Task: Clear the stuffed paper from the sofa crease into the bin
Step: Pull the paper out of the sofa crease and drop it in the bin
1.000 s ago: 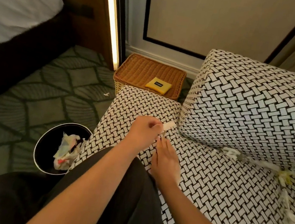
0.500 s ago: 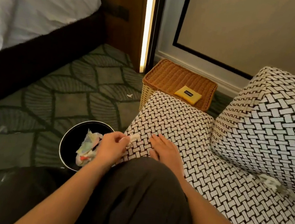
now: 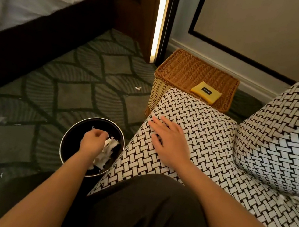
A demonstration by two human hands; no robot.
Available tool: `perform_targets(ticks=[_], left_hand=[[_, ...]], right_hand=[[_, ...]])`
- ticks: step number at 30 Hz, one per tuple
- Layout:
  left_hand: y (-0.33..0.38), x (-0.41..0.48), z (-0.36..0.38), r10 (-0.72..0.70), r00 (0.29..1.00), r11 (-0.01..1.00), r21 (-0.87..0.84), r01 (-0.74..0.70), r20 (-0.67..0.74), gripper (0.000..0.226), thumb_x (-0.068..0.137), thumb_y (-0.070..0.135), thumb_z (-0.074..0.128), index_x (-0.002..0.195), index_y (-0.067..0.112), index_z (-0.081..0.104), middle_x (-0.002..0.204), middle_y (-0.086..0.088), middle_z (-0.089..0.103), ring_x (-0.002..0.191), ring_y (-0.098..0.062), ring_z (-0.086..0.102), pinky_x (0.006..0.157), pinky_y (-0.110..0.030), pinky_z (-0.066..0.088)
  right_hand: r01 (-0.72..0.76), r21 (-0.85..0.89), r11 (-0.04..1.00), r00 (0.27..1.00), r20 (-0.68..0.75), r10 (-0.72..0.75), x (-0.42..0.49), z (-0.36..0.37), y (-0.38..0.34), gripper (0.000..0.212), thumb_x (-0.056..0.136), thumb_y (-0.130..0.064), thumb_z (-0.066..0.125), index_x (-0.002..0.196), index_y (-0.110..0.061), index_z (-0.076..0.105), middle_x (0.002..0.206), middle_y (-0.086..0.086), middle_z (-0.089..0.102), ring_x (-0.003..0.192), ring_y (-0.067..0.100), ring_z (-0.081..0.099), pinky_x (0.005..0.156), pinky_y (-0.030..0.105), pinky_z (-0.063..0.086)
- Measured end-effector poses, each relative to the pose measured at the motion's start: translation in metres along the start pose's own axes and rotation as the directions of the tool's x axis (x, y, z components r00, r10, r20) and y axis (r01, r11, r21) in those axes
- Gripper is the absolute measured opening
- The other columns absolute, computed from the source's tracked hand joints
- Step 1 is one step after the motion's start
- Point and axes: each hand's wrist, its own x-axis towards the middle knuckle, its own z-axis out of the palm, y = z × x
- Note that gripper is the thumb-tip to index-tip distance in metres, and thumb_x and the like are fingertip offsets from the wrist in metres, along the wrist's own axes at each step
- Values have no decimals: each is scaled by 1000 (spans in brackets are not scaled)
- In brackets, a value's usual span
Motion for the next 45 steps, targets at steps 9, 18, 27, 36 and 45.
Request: perform_targets(ticks=[9, 18, 27, 36, 45], left_hand=[[67, -71, 18, 318, 862, 916, 108, -387, 394, 25, 93, 29, 49, 111, 17, 61, 106, 3, 60, 100, -12, 54, 82, -26, 40], [116, -172, 66, 336, 477, 553, 240, -798, 812, 28, 94, 37, 43, 113, 22, 55, 115, 6, 56, 104, -11, 51, 91, -28, 41], [102, -234, 152, 320, 461, 397, 325, -859, 828, 36, 94, 36, 43, 122, 15, 48, 128, -4, 47, 106, -20, 53, 93, -37, 45], [84, -244, 218, 502, 460, 385, 288, -877, 732, 44, 92, 37, 46, 131, 19, 41, 133, -1, 41, 126, -20, 32, 105, -36, 35], [80, -248, 262, 640, 265, 195, 182, -964, 721, 49, 94, 36, 42, 140, 25, 32, 148, 6, 28, 138, -12, 19, 114, -34, 8]], right_hand=[[-102, 92, 991, 995, 31, 99, -24, -4, -1, 45, 98, -31, 35, 142, -31, 30, 152, -13, 22, 142, 3, 9, 113, 27, 0], [-351, 92, 932, 936, -5, 353, -175, -34, 50, 49, 94, -40, 27, 142, -41, 18, 145, -24, 5, 136, -6, -4, 114, 27, -2], [-642, 121, 757, 713, -269, 647, -261, -60, 118, 46, 94, -33, 49, 138, -23, 41, 148, -6, 34, 139, 12, 24, 111, 27, 8], [-775, 421, 471, 311, -395, 865, -255, -68, 151, 63, 84, -31, 64, 139, -15, 37, 137, 8, 45, 128, 23, 40, 108, 41, 34], [-808, 290, 512, 379, -409, 830, -245, -72, 181, 45, 86, -37, 60, 123, -10, 54, 122, 10, 54, 109, 24, 53, 90, 33, 45]])
